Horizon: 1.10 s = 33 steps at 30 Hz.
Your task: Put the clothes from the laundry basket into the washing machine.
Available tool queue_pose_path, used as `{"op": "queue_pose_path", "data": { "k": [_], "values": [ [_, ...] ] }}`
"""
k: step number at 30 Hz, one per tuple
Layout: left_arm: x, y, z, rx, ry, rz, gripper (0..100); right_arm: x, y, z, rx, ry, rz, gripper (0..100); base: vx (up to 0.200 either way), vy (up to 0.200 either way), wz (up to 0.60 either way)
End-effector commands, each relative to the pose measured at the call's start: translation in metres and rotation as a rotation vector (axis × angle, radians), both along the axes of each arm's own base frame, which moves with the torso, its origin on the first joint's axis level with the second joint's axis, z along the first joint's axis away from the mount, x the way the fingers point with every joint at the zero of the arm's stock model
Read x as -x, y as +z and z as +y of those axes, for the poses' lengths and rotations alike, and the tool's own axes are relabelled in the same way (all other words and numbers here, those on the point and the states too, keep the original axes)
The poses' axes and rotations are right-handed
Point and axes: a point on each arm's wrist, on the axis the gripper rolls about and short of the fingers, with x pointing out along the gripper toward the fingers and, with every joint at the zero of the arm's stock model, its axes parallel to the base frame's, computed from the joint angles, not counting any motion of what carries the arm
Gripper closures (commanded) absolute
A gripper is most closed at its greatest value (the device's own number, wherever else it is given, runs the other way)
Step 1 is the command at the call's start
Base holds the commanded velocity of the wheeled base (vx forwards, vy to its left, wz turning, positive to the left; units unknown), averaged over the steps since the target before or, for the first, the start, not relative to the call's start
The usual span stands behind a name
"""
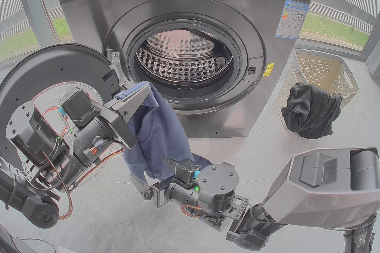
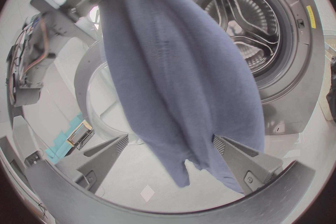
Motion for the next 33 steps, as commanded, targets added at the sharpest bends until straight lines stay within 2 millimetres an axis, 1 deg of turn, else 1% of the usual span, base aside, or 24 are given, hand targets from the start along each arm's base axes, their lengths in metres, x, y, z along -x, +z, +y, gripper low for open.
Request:
{"op": "queue_pose_path", "data": {
  "k": [1,2,5,7,8,13,15,18,19,20,22,25,28,33],
  "values": [
    [-0.001,0.0,0.0,-0.001,0.002,0.001,100,0.006,0.003,0.009,-0.014,0.026,-0.008,0,0.0,0.0,0.0],
    [-0.001,0.0,0.0,-0.001,0.002,0.001,100,0.006,0.003,0.009,-0.014,0.026,-0.008,0,0.0,0.0,0.0],
    [0.0,0.001,0.001,0.0,0.001,-0.004,100,-0.007,0.006,0.017,-0.047,0.019,-0.031,0,0.0,0.0,0.0],
    [0.0,0.001,0.001,0.001,0.001,-0.005,100,-0.015,0.003,0.019,-0.052,0.006,-0.035,0,0.0,0.0,0.0],
    [0.0,0.001,0.0,0.001,-0.002,-0.005,100,-0.019,0.003,0.018,-0.055,-0.003,-0.038,0,0.0,0.0,0.0],
    [0.001,0.002,0.001,0.002,-0.002,-0.008,100,-0.029,0.002,0.013,-0.07,-0.027,-0.047,0,0.0,0.0,0.0],
    [0.001,0.002,0.001,0.002,-0.002,-0.008,100,-0.032,0.006,0.008,-0.085,-0.04,-0.055,0,0.0,0.0,0.0],
    [0.001,0.002,0.001,0.002,0.0,-0.008,100,-0.035,0.011,-0.003,-0.108,-0.053,-0.066,0,0.0,0.0,0.0],
    [0.001,0.002,0.001,0.002,0.0,-0.008,100,-0.035,0.011,-0.003,-0.108,-0.053,-0.066,0,0.0,0.0,0.0],
    [0.001,0.002,0.001,0.003,0.0,-0.009,100,-0.033,0.016,-0.013,-0.124,-0.051,-0.074,0,0.0,0.0,0.0],
    [0.001,0.002,0.001,0.003,0.0,-0.009,100,-0.032,0.019,-0.023,-0.131,-0.042,-0.078,0,0.0,0.0,0.0],
    [0.001,0.002,0.001,0.002,-0.002,-0.008,100,-0.033,0.022,-0.034,-0.146,-0.043,-0.086,0,0.0,0.0,0.0],
    [0.001,0.002,0.001,0.002,-0.002,-0.008,100,-0.035,0.024,-0.037,-0.157,-0.048,-0.086,0,0.0,0.0,0.0],
    [0.002,0.001,0.001,0.002,-0.002,-0.007,100,-0.034,0.025,-0.033,-0.177,-0.025,-0.077,0,0.0,0.0,0.0]
  ]
}}
